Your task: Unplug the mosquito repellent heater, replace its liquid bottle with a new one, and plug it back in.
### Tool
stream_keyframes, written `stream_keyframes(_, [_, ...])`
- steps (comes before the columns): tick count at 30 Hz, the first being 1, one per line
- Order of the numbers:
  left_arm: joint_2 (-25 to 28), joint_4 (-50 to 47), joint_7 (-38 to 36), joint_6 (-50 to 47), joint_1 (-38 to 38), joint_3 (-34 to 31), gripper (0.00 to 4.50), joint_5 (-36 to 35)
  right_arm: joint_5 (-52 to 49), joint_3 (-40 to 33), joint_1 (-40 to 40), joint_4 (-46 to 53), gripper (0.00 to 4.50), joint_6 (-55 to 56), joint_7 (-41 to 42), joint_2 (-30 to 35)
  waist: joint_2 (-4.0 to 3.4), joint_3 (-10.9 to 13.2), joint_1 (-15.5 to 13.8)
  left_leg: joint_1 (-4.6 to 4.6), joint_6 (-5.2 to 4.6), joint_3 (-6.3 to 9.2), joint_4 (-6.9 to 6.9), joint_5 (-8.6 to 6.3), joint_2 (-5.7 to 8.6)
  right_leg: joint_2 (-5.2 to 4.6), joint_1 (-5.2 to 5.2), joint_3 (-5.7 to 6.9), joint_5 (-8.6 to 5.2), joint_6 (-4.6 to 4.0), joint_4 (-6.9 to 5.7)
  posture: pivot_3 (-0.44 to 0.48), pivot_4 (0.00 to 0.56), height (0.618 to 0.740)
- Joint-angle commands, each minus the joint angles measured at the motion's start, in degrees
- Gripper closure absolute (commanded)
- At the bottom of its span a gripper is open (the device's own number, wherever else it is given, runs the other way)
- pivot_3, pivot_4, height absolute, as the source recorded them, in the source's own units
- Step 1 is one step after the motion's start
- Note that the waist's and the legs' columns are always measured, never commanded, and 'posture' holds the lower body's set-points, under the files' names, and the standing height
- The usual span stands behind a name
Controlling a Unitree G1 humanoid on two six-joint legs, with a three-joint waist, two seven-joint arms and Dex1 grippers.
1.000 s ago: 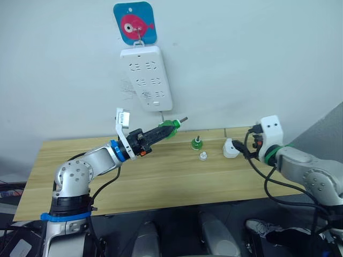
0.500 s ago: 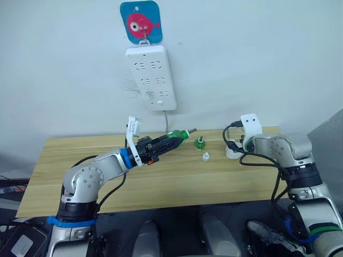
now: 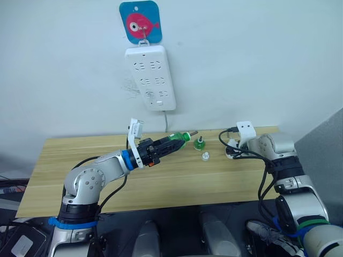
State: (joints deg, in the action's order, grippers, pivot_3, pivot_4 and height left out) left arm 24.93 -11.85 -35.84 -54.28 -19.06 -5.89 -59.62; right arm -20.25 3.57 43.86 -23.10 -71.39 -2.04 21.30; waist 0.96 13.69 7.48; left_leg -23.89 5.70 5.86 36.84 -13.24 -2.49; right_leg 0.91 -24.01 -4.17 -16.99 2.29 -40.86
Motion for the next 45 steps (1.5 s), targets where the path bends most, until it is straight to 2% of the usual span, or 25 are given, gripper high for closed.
stream_keyframes(1, [-0.3,-2.3,-1.0,1.2,-0.3,-0.5,2.18,0.1,2.2,-0.8,1.9,-0.8,0.00,1.7,2.0,-0.5,0.00,0.0,0.0,0.00,0.00,0.00,0.00,0.00,0.00,0.00,0.00,0.00,0.00,0.00,0.00,-0.119,0.227,0.740])
stream_keyframes(11, [-0.7,-2.0,-1.0,1.3,-0.8,-0.3,2.18,0.7,6.3,-0.8,2.3,-3.6,0.00,4.0,6.2,-1.4,0.00,0.0,0.0,0.00,0.00,0.00,0.00,0.00,0.00,0.00,0.00,0.00,0.00,0.00,0.00,-0.115,0.223,0.740])
stream_keyframes(14, [-0.8,-2.0,-1.1,1.3,-0.8,-0.3,2.18,0.9,7.1,-1.1,2.3,-3.8,0.61,4.2,6.8,-1.6,0.00,0.0,0.0,0.00,0.00,0.00,0.00,0.00,0.00,0.00,0.00,0.00,0.00,0.00,0.00,-0.115,0.220,0.740])
stream_keyframes(17, [-0.8,-1.9,-1.2,1.4,-0.8,-0.3,2.18,1.2,7.6,-1.5,2.1,-3.3,1.56,3.8,7.1,-1.7,0.00,0.0,0.0,0.00,0.00,0.00,0.00,0.00,0.00,0.00,0.00,0.00,0.00,0.00,0.00,-0.119,0.216,0.740])
stream_keyframes(19, [-0.7,-1.8,-1.4,1.4,-0.8,-0.3,2.18,1.4,7.9,-1.9,1.8,-2.5,1.55,3.2,7.3,-1.8,0.00,0.0,0.0,0.00,0.00,0.00,0.00,0.00,0.00,0.00,0.00,0.00,0.00,0.00,0.01,-0.122,0.215,0.740])
stream_keyframes(22, [-0.3,-1.8,-2.0,1.4,-0.6,-0.4,2.18,1.7,7.8,-2.4,-0.1,2.8,1.55,1.0,7.9,-1.3,0.00,0.0,0.1,0.00,0.00,0.00,-0.01,0.00,0.00,0.00,-0.01,0.00,0.00,0.00,0.01,-0.127,0.210,0.740])
stream_keyframes(26, [1.5,-1.7,-3.4,0.5,-0.7,-1.2,2.18,1.4,4.6,-6.8,-5.0,18.4,1.55,-5.8,10.2,1.0,-0.01,0.0,-0.1,-0.03,0.01,0.04,-0.05,0.00,0.00,-0.01,-0.01,0.03,0.00,0.00,0.02,-0.138,0.211,0.740])
stream_keyframes(31, [5.0,-1.6,-6.1,-1.9,-1.3,-1.8,2.18,-0.2,-4.2,-16.6,-10.8,38.3,1.55,-11.6,18.0,4.4,-0.03,0.0,-0.1,-0.01,0.01,0.04,-0.07,0.00,0.00,0.00,-0.01,0.03,-0.01,0.01,0.06,-0.156,0.216,0.740])
stream_keyframes(33, [6.4,-1.5,-7.5,-3.2,-2.0,-2.1,2.18,-1.2,-9.2,-22.0,-12.3,44.1,1.55,-12.4,21.9,4.0,-0.03,0.0,0.0,0.01,0.01,0.03,-0.09,0.00,0.00,0.00,0.00,0.03,-0.02,0.03,0.08,-0.166,0.218,0.740])
stream_keyframes(35, [7.6,-1.0,-8.6,-4.7,-2.9,-2.6,2.18,-2.3,-15.6,-29.2,-14.2,48.4,1.55,-9.8,25.2,-0.1,-0.03,0.0,0.2,0.01,0.01,0.02,-0.11,0.00,-0.01,0.01,-0.01,0.03,-0.02,0.03,0.09,-0.181,0.221,0.740])
stream_keyframes(36, [8.1,-0.7,-9.0,-5.4,-3.5,-2.9,2.18,-2.9,-17.8,-30.4,-15.6,50.3,1.55,-8.9,27.0,-0.5,-0.04,0.0,0.3,0.02,0.00,0.02,-0.13,0.00,-0.05,0.04,0.00,0.03,-0.02,0.03,0.10,-0.188,0.222,0.740])
stream_keyframes(38, [9.4,0.4,-9.9,-7.2,-5.3,-3.6,2.18,-4.5,-24.6,-35.2,-16.2,52.0,1.55,-11.7,29.4,-3.1,-0.04,0.1,0.5,0.02,0.00,0.03,-0.18,0.00,-0.05,0.04,-0.01,0.04,-0.02,0.03,0.11,-0.187,0.223,0.740])
stream_keyframes(41, [10.6,1.7,-10.9,-9.4,-7.7,-4.0,2.18,-6.4,-33.8,-38.7,-16.1,51.7,1.55,-14.5,31.6,-5.5,-0.07,0.1,0.5,0.02,0.00,-0.03,-0.17,0.00,-0.04,0.02,-0.01,0.00,-0.02,0.03,0.11,-0.181,0.225,0.740])
stream_keyframes(45, [11.5,2.5,-11.4,-12.7,-10.2,-5.3,2.18,-9.9,-43.6,-40.1,-14.5,49.9,1.55,-16.7,30.8,-7.1,-0.10,0.1,0.5,0.03,0.00,-0.03,-0.18,0.00,-0.05,0.03,-0.02,0.01,-0.02,0.02,0.11,-0.171,0.229,0.740])
